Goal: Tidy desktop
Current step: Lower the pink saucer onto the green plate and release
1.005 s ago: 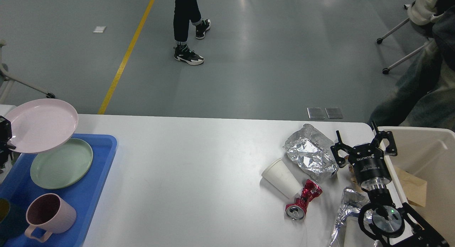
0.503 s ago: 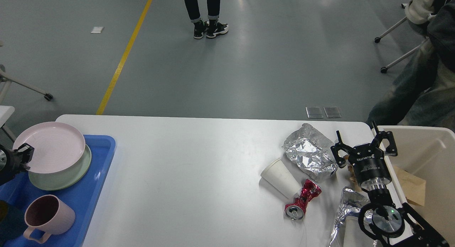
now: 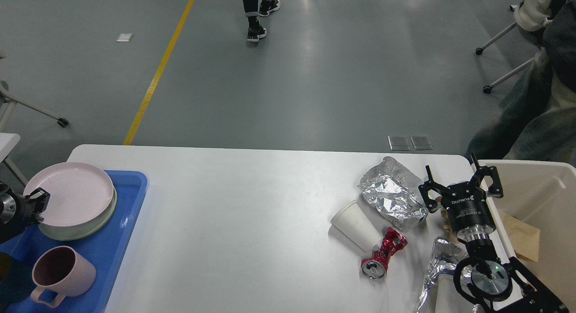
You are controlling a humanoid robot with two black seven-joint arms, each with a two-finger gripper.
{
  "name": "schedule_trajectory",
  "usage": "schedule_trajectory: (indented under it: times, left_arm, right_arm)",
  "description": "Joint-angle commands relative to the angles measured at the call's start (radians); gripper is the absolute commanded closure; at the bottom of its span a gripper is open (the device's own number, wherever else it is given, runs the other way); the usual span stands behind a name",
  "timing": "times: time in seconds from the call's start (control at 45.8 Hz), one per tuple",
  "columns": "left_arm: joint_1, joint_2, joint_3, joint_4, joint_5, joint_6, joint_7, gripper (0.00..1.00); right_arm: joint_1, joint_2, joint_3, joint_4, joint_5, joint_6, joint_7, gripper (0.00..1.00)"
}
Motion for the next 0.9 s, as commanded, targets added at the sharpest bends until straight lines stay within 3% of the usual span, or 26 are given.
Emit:
schedule_trajectory:
  times: [0.0, 0.131, 0.197, 0.24, 0.328, 0.371, 0.415, 0.677, 0.874]
  left_arm:
    - [0.002, 0.0, 0.0, -0.006, 0.001, -0.008, 0.004, 1.0]
    - [0.002, -0.003, -0.002, -0.015, 0.001, -0.011, 0.004, 1.0]
    - [0.002, -0.003, -0.002, -0.021, -0.001, -0.013, 0.002, 0.92]
    - [-0.001, -0.003, -0.002, -0.023, 0.001, -0.013, 0.002, 0.79]
    - [-0.003, -0.002, 0.0, -0.021, -0.001, -0.002, -0.01, 0.39]
    - [-0.004, -0.002, 0.0, -0.021, 0.001, -0.001, -0.01, 0.26]
    - [-0.004, -0.003, 0.0, -0.021, -0.001, -0.001, -0.01, 0.2]
    - [-0.02, 0.007, 0.0, -0.021, 0.001, -0.014, 0.001, 0.08]
    - [-0.164, 0.043, -0.034, -0.021, -0.001, -0.077, 0.004, 0.04]
  right_arm:
    - [0.0, 0.0, 0.0, 0.0, 0.0, 0.0, 0.0, 0.0]
    - [0.0, 0.0, 0.0, 0.0, -0.001, 0.0, 0.0, 0.0]
    - [0.0, 0.0, 0.0, 0.0, 0.0, 0.0, 0.0, 0.0]
    - [0.0, 0.0, 0.0, 0.0, 0.0, 0.0, 0.0, 0.0]
    - [0.0, 0.0, 0.0, 0.0, 0.0, 0.0, 0.0, 0.0]
    - [0.0, 0.0, 0.0, 0.0, 0.0, 0.0, 0.0, 0.0]
    - [0.0, 0.0, 0.0, 0.0, -0.001, 0.0, 0.0, 0.0]
    - [0.0, 0.0, 0.0, 0.0, 0.0, 0.0, 0.0, 0.0]
    - [0.0, 0.0, 0.0, 0.0, -0.001, 0.0, 0.0, 0.0]
